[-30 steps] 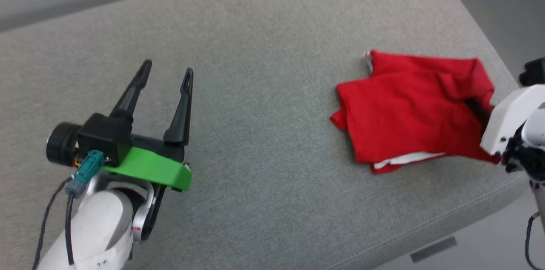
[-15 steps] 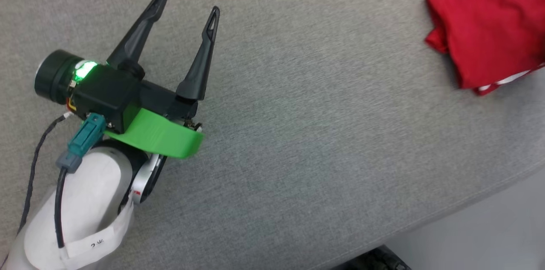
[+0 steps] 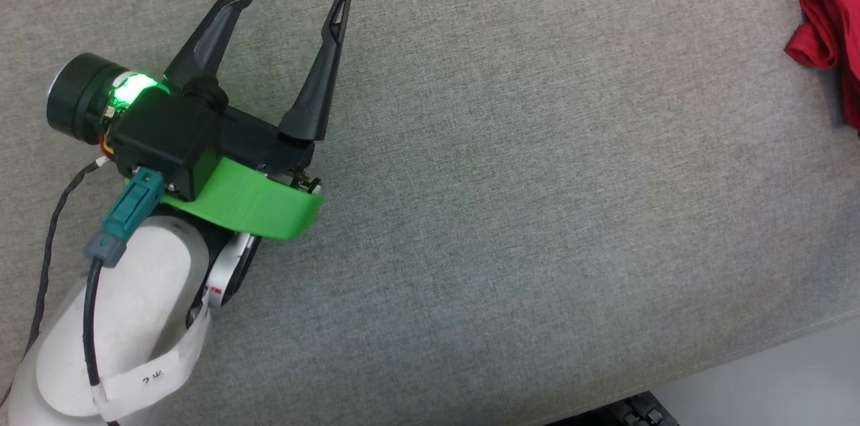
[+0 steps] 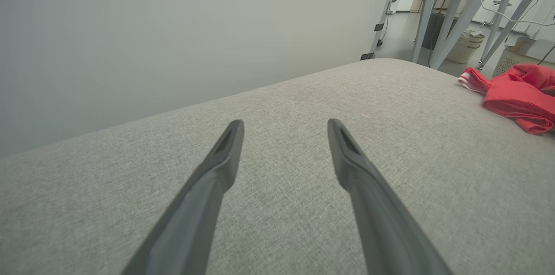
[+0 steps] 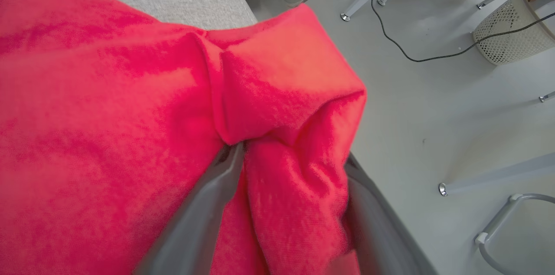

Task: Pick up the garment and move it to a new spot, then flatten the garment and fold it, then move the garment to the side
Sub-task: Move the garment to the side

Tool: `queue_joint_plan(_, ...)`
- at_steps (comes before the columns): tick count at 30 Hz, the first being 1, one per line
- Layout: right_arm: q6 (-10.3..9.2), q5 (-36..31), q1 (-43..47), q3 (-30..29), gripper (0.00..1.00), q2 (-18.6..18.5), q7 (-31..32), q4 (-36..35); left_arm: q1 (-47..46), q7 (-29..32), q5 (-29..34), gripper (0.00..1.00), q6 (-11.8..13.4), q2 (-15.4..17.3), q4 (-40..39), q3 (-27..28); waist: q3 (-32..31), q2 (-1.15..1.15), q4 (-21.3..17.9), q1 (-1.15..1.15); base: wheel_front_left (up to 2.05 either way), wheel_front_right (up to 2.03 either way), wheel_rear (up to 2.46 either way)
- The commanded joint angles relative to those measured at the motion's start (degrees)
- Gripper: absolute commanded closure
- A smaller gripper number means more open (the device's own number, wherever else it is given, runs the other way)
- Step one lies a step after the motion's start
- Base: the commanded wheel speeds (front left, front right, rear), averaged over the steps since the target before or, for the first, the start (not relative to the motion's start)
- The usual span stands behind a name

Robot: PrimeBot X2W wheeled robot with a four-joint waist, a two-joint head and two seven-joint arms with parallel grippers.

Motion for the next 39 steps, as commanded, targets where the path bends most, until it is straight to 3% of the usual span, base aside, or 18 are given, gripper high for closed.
queue_joint_plan(1, -0.04, -1.92, -0.76, -0.76, 0.00, 0.75, -1.57, 0.63, -1.02, -0.68, 0.00, 0.00, -0.04, -0.41, 0.41, -0.11, -0.73, 0.00, 0.55, -0.01, 0.00, 0.00, 0.00)
queue_joint_plan(8, -0.04, -9.17, 1.16, -6.34, 0.00, 1.75, -11.48, -1.32, 0.32, -3.17, -1.04, 0.00, 0.39, -2.03, 3.12, -0.54, -5.38, 0.00, 2.11, -0.01, 0.00, 0.00, 0.00)
queue_joint_plan(14, -0.04, -10.67, 6.47, -8.38, 0.00, 3.30, -17.40, -4.51, 4.08, -5.85, -2.79, 0.00, 1.32, -3.81, 6.89, -0.84, -11.64, 0.00, 4.25, -0.01, 0.00, 0.00, 0.00)
queue_joint_plan(23, -0.04, -5.94, 17.43, -3.00, 0.00, 7.30, -20.40, -12.52, 10.77, -8.42, -5.85, 0.00, 2.72, -6.49, 12.21, -0.77, -20.26, 0.00, 8.24, -0.01, 0.00, 0.00, 0.00)
queue_joint_plan(39, -0.04, -1.09, 38.94, 6.67, 0.00, 17.08, -19.06, -29.53, 18.46, -10.14, -8.36, 0.00, 3.56, -9.81, 17.96, 0.74, -30.34, 0.00, 15.09, -0.01, 0.00, 0.00, 0.00)
